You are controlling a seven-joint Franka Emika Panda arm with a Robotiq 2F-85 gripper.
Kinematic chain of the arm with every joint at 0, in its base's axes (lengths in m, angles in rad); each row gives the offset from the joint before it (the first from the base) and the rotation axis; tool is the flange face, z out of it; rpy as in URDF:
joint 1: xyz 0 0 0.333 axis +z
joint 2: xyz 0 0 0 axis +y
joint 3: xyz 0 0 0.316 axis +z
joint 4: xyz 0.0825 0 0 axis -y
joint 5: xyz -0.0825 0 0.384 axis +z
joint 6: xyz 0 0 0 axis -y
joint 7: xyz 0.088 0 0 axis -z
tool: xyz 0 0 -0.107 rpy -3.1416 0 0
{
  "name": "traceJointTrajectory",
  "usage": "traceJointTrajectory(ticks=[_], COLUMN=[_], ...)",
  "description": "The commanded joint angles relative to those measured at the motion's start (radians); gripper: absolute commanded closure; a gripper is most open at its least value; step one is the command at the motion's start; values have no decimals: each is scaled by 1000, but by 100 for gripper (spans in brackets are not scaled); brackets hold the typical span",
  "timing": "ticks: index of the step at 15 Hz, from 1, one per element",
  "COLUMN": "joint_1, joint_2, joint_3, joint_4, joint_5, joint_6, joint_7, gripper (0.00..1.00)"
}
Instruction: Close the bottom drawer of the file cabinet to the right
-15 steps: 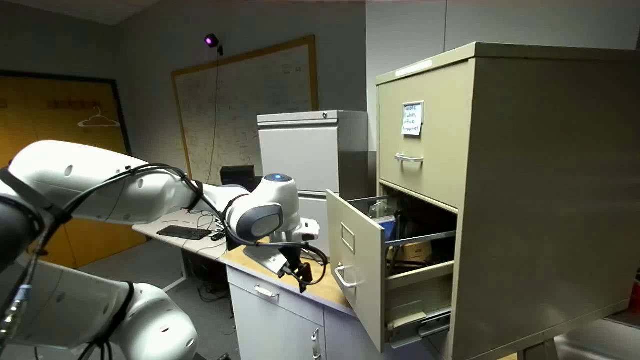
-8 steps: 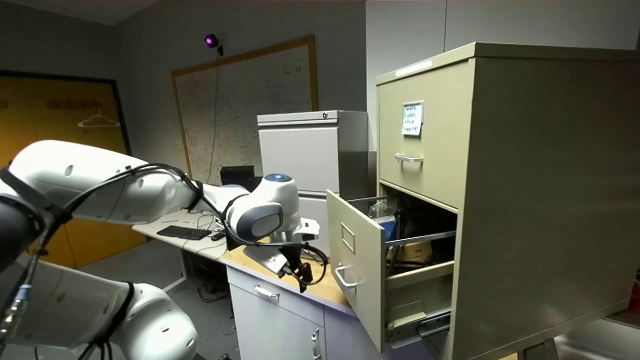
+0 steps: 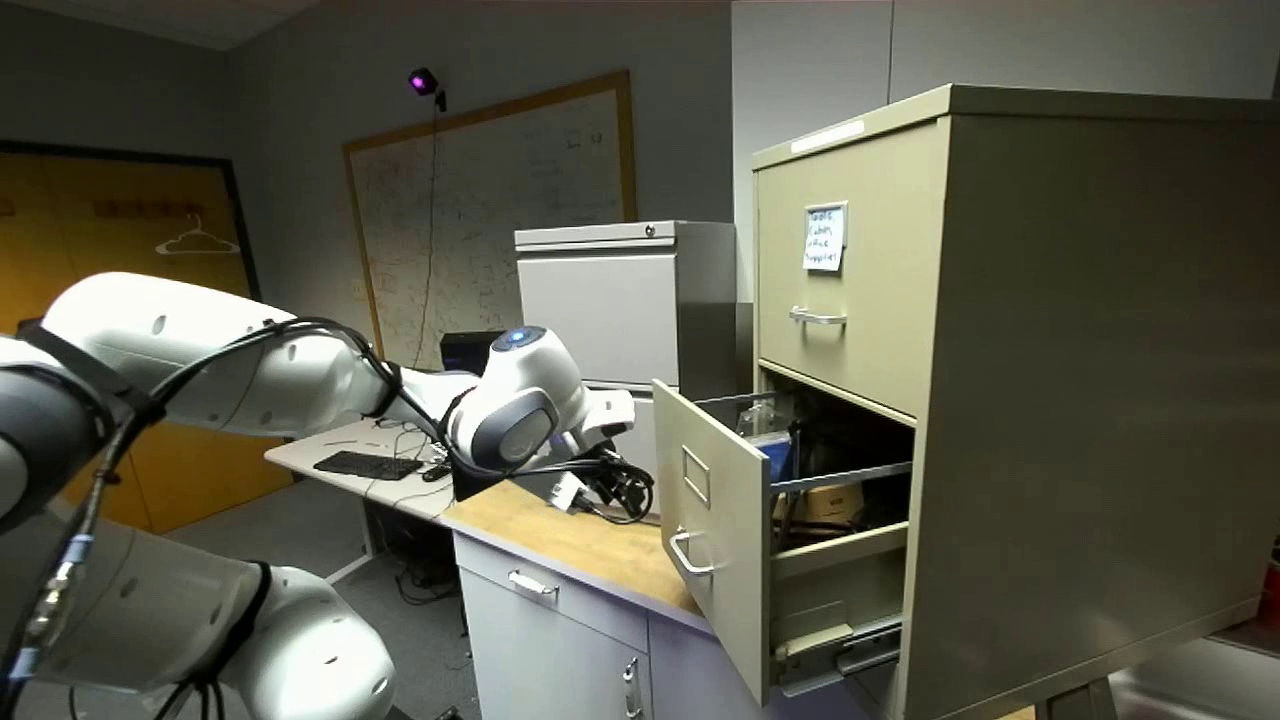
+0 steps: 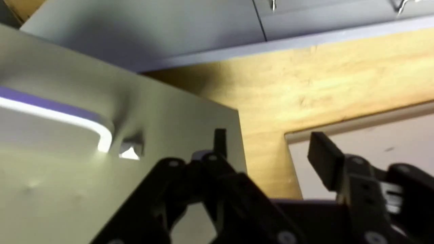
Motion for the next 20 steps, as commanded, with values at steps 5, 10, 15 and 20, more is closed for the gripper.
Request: traceJointTrajectory(ticks=[5,10,15,20], joint_1=[-190,-327,-479,-868], joint_2=[56,108,252,315], joint_3=[124,181,370,769], joint_4=[9,23,69,145], joint_5=[-39,-37,-1,69], joint_6=[320,442,685,786], joint_7=[174,259,395,473], gripper=[95,99,99,99])
